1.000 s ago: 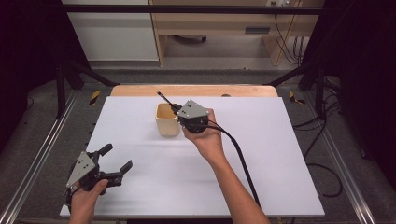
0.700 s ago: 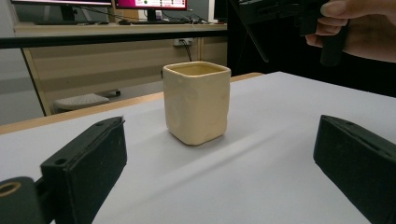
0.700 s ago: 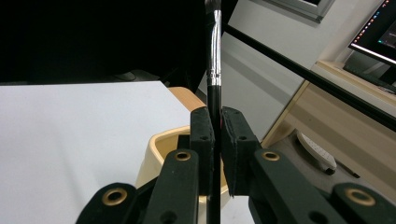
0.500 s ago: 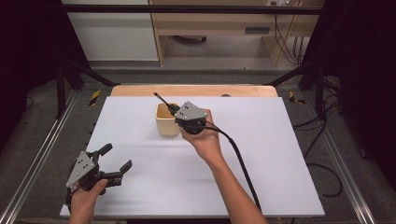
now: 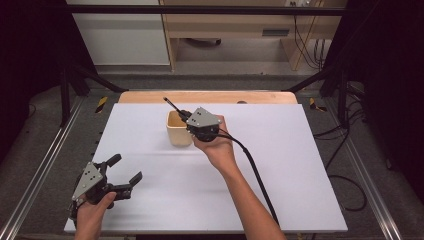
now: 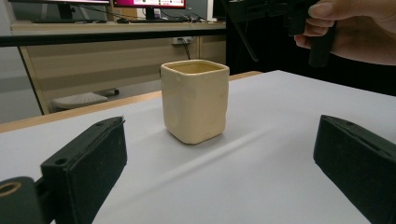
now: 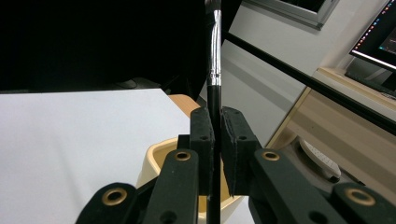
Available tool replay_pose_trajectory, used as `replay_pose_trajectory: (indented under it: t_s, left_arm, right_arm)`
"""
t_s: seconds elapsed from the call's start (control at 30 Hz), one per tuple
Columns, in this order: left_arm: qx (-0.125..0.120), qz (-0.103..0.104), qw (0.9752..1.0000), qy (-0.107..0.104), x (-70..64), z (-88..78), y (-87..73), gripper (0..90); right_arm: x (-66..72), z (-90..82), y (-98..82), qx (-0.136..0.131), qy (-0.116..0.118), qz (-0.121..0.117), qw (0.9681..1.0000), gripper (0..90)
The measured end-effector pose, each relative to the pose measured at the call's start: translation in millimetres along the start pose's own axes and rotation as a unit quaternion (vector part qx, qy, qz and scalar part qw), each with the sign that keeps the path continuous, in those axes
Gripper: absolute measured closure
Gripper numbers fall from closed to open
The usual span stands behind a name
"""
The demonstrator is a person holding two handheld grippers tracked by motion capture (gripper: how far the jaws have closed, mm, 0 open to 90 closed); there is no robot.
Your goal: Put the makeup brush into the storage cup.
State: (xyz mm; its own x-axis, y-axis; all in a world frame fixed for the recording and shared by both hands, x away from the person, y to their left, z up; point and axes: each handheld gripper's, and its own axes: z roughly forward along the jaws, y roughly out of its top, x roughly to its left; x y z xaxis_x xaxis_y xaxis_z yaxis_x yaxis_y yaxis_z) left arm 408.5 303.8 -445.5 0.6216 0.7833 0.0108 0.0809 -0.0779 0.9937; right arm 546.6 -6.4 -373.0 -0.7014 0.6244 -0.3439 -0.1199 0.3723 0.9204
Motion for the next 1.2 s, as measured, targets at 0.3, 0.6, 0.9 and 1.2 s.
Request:
replay_pose_trajectory:
  t_s: [0.3,0.6,0.9,1.2]
  left_arm:
    - [0.0,0.0,1.0,0.0,0.2,0.1,-0.2,2.4]
    - [-0.001,-0.001,1.0,0.001,0.7,-0.6,0.2,2.5]
    - [-0.002,-0.001,1.0,0.002,1.0,-1.0,0.4,2.4]
    - [-0.002,-0.001,1.0,0.003,1.8,-1.8,0.4,2.4]
  right_arm:
    - [-0.9,2.1,0.6,-0.007,-0.001,0.004,1.0,83.7]
    - [0.5,2.9,0.9,-0.005,0.001,0.005,1.0,83.7]
    - [1.3,4.8,5.3,-0.01,0.002,0.006,0.9999,83.7]
    - [0.2,7.7,8.5,-0.013,0.001,0.003,0.9999,83.7]
